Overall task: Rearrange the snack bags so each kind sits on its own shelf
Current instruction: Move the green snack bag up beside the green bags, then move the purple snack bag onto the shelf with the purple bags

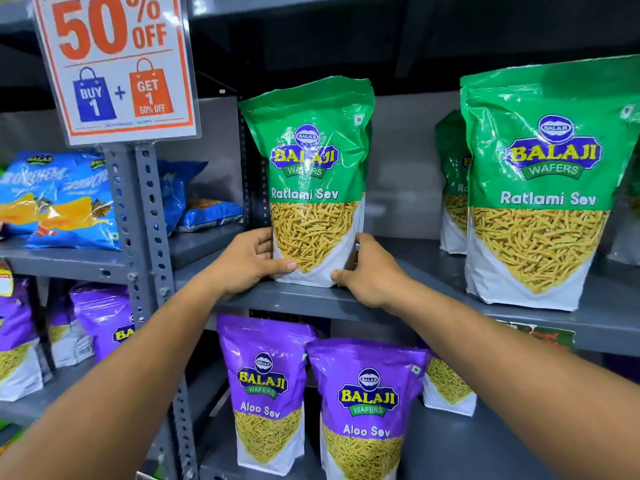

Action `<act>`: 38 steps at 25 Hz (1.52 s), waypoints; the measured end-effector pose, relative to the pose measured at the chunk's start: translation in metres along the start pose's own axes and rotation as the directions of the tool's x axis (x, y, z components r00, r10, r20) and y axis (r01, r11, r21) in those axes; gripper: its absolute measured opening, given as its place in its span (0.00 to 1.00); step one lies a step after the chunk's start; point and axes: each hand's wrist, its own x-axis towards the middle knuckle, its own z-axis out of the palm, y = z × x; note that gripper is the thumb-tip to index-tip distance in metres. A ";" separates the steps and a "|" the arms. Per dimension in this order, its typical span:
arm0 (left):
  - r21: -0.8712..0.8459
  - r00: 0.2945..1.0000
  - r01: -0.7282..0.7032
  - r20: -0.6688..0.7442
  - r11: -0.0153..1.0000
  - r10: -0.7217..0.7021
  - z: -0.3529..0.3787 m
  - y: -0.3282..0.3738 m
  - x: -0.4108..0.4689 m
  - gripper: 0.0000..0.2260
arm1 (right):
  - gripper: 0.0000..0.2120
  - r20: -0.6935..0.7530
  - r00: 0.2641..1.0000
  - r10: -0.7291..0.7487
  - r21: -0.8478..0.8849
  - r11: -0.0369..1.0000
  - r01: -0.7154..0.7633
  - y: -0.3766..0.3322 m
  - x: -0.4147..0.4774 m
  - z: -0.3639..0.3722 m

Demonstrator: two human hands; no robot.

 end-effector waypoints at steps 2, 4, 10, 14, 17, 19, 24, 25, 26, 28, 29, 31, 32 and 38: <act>0.035 1.000 0.011 0.022 0.999 -0.011 0.001 0.004 -0.004 0.25 | 0.28 -0.026 1.000 -0.016 -0.014 1.000 0.016 0.001 -0.004 -0.001; 0.079 0.999 0.017 0.029 0.997 -0.020 0.003 0.008 -0.009 0.30 | 0.29 -0.070 0.995 -0.064 -0.015 0.998 0.063 0.003 -0.010 -0.002; 0.578 0.931 0.059 -0.326 0.814 0.164 0.036 0.014 -0.049 0.40 | 0.34 -0.106 0.862 -0.495 -0.458 0.794 0.400 0.026 -0.053 -0.027; 0.939 0.877 0.038 -0.195 0.342 0.438 0.068 0.014 -0.093 0.33 | 0.31 -0.022 0.796 -0.604 -0.749 0.537 0.387 0.051 -0.090 -0.048; 0.982 0.893 0.054 -0.129 0.181 0.431 0.095 0.005 -0.131 0.31 | 0.27 -0.008 0.780 -0.626 -0.787 0.485 0.381 0.075 -0.123 -0.055; 0.988 0.906 0.053 -0.110 0.148 0.409 0.109 -0.008 -0.155 0.30 | 0.27 0.036 0.807 -0.589 -0.784 0.484 0.389 0.093 -0.143 -0.056; 0.991 0.965 0.026 -0.059 0.132 0.257 0.128 -0.052 -0.212 0.31 | 0.26 0.232 0.813 -0.533 -0.744 0.442 0.502 0.142 -0.171 -0.049; 0.985 0.980 0.026 -0.059 0.171 0.189 0.131 -0.063 -0.220 0.31 | 0.26 0.276 0.815 -0.509 -0.723 0.449 0.525 0.149 -0.172 -0.046; 0.972 0.993 0.029 -0.056 0.233 0.107 0.133 -0.075 -0.226 0.32 | 0.26 0.311 0.823 -0.475 -0.702 0.469 0.536 0.158 -0.171 -0.041; 0.893 0.993 0.101 -0.065 0.438 -0.095 0.141 -0.099 -0.235 0.36 | 0.26 0.309 0.881 -0.357 -0.643 0.605 0.470 0.170 -0.168 -0.029; 0.816 0.973 0.187 -0.078 0.547 -0.217 0.147 -0.110 -0.238 0.39 | 0.27 0.272 0.924 -0.270 -0.579 0.721 0.381 0.174 -0.164 -0.022; 0.651 0.914 0.356 -0.091 0.671 -0.396 0.160 -0.135 -0.238 0.48 | 0.28 0.195 0.975 -0.108 -0.361 0.916 0.173 0.182 -0.152 -0.007; 0.583 0.888 0.415 -0.094 0.698 -0.450 0.167 -0.147 -0.236 0.51 | 0.30 0.174 0.984 -0.034 -0.239 0.968 0.075 0.185 -0.144 0.002; 0.208 0.848 0.530 -0.159 0.822 -0.506 0.193 -0.203 -0.194 0.47 | 0.21 0.098 0.964 0.246 0.335 0.904 -0.265 0.196 -0.087 0.051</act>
